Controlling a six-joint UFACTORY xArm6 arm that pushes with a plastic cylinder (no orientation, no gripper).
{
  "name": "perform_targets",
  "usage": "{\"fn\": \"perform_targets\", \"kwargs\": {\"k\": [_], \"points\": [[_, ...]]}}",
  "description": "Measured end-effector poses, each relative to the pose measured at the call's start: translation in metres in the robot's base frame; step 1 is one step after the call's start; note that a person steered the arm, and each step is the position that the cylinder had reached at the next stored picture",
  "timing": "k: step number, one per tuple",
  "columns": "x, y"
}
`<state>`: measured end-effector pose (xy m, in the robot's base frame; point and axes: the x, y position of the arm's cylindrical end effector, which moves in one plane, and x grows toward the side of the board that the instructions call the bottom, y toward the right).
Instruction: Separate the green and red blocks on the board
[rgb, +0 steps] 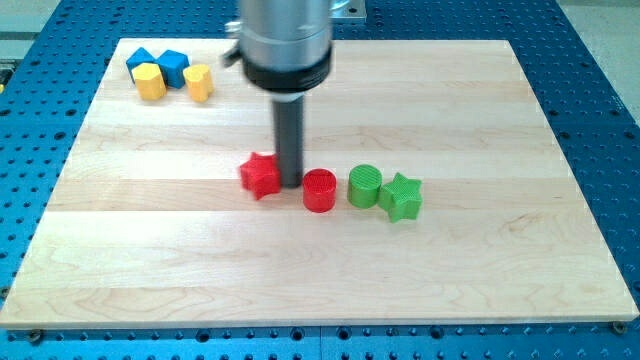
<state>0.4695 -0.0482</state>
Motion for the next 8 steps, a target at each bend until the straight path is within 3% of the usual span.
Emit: {"fn": "perform_targets", "kwargs": {"k": [1, 2, 3, 5, 6, 7, 8], "points": [[0.045, -0.056], [0.073, -0.003], [0.042, 0.034], [0.026, 0.112], [0.005, 0.125], [-0.007, 0.089], [0.008, 0.035]]}}
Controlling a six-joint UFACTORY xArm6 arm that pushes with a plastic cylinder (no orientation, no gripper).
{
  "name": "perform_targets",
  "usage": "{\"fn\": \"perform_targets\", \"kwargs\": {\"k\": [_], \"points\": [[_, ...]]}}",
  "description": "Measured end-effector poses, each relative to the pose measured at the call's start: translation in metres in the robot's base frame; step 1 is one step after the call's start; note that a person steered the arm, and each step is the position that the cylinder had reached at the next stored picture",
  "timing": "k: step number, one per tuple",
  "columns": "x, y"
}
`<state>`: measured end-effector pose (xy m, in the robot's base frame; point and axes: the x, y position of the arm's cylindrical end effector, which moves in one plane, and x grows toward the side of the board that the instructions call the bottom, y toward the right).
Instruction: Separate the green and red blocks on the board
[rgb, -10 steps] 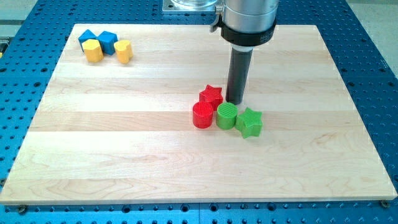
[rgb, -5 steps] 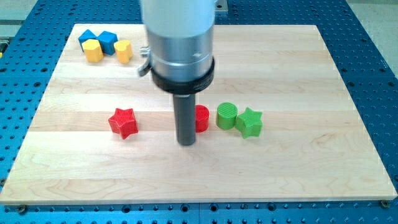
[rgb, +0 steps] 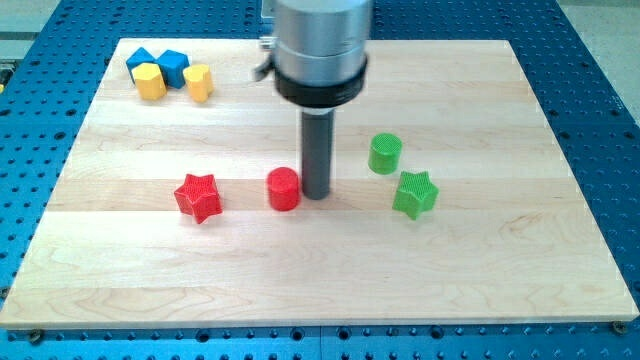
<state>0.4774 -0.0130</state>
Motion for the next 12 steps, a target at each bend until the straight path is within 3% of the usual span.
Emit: {"fn": "perform_targets", "kwargs": {"k": [1, 2, 3, 4, 6, 8, 9, 10, 11, 12], "points": [[0.012, 0.027], [0.012, -0.051], [0.01, -0.073], [-0.055, -0.026], [-0.065, 0.111], [-0.075, 0.155], [-0.04, 0.17], [-0.037, 0.142], [-0.071, 0.134], [-0.032, 0.125]]}}
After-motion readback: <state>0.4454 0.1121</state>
